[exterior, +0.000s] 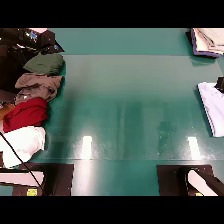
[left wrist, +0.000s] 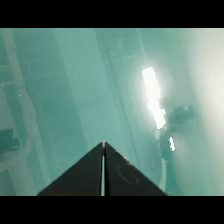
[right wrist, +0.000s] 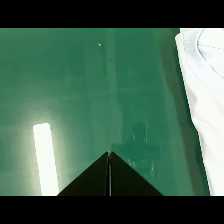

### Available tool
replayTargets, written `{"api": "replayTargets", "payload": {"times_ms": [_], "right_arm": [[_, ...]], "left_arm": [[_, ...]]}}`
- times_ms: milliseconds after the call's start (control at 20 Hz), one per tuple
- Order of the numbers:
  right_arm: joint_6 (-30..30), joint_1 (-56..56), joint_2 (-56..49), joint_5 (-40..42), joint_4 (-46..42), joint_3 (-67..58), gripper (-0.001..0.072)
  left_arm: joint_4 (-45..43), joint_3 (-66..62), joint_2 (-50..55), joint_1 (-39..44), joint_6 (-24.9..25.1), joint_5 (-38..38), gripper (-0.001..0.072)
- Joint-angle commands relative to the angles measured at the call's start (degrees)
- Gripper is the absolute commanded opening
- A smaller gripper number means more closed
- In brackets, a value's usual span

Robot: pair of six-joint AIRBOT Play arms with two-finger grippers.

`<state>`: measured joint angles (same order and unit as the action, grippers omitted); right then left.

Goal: Fold the shirts.

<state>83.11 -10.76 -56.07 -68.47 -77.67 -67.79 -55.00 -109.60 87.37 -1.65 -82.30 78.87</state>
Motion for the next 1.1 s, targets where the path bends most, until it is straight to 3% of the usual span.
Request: {"api": "replayTargets", "payload": {"times_ms": [0, 150, 200, 250, 300, 450, 500, 800, 1050], "right_arm": [[-0.02, 0.07, 0.04, 0.2, 0.11, -0.07, 0.002], [-0.02, 0.07, 0.04, 0.52, 0.11, -0.07, 0.002], [-0.02, 0.07, 0.04, 0.5, 0.13, -0.07, 0.0019], [0.0, 0.07, 0.04, 0.5, 0.11, -0.07, 0.002], [0.0, 0.07, 0.04, 0.5, 0.15, -0.07, 0.002], [0.7, 0.07, 0.04, -0.48, 0.87, -0.07, 0.002], [0.79, 0.07, 0.04, -0.52, 2.21, -0.07, 0.0019], [0.87, 0.07, 0.04, -0.13, 5.7, -0.07, 0.002], [0.87, 0.07, 0.04, -0.28, 6.05, -0.07, 0.002]], "left_arm": [[-0.02, 0.02, 0.0, 0.0, -0.02, -0.24, 0.0025], [0.98, 0.02, 0.02, 0.0, 0.07, -1.53, 0.0026], [-0.02, 0.02, 0.09, 0.0, 2.64, -4.22, 0.0117], [-2.95, 0.02, 0.24, 0.0, 3.98, -6.97, 0.0501], [-8.48, 0.02, 0.55, 0.0, 3.56, -11.54, 0.0683], [-26.99, 0.02, 4.26, -0.7, 0.28, -21.55, 0.0659], [-29.27, 0.02, 6.51, -1.62, -0.39, -23.52, 0.0659], [-28.35, 0.02, 23.61, -7.13, -0.24, -30.32, 0.066], [-25.9, 0.0, 28.81, -7.45, -0.22, -34.97, 0.0658]]}}
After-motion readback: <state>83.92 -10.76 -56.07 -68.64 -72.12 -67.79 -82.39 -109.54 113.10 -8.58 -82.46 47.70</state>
